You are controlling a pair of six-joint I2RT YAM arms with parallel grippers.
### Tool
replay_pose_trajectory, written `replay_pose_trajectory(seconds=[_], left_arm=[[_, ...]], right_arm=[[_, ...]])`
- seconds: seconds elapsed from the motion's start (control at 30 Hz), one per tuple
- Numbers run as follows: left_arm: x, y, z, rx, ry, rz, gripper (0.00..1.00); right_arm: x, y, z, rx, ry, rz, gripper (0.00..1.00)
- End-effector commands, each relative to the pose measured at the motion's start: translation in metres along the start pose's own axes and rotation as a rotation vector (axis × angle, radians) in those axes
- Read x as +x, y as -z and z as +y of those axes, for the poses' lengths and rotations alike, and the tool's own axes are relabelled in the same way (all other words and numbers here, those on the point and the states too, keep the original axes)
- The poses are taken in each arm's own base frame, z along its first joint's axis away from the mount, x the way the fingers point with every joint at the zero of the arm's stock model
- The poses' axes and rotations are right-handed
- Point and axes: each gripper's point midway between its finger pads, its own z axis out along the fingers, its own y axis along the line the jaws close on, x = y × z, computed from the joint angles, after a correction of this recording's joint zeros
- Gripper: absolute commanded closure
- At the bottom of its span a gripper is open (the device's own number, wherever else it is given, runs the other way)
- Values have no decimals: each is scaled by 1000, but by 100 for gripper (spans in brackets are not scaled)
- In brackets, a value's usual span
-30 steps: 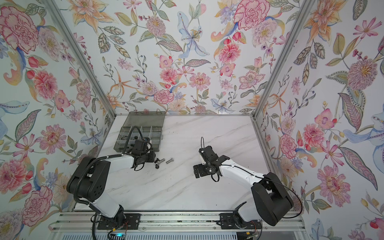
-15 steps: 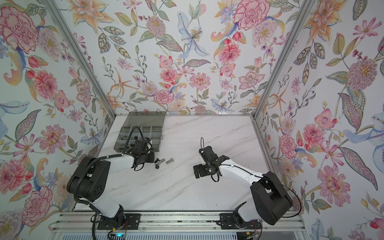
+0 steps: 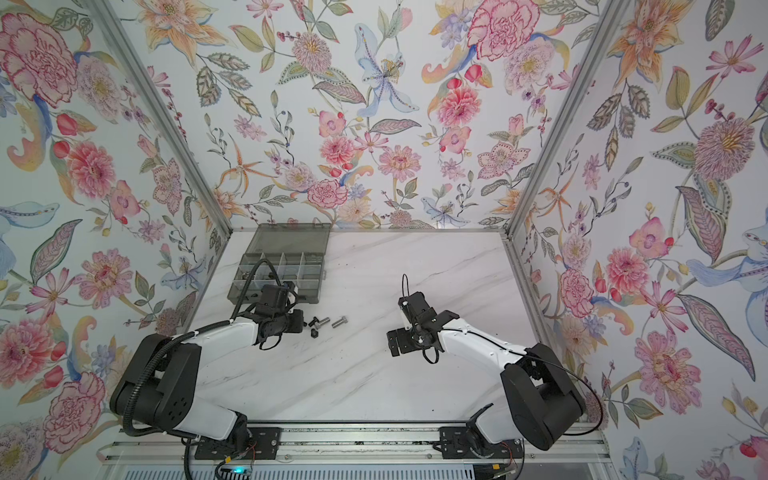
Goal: Sort the screws and nuts into containers
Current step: 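Lift the black hex bolt and carry it with the left gripper to the box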
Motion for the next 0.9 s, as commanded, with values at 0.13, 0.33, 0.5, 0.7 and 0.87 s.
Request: replay_pose_trajectory(seconds=[0.13, 0.33, 0.5, 0.7, 0.87], left_arm=[[20, -2, 0, 3, 15, 53, 78], [19, -5, -1, 4, 19, 63, 80], [17, -2, 0, 1, 23, 55, 88], [16, -1, 1, -6, 20, 57, 92], [10, 5, 3, -24, 27, 34, 100]], right_arm=[[2, 1, -2, 12, 0, 14, 1], [3, 1, -3, 13, -1, 13, 1], [1, 2, -2, 11, -1, 11, 1], [2, 0, -3, 13, -2, 17, 1], [2, 0, -2, 12, 0, 16, 1]])
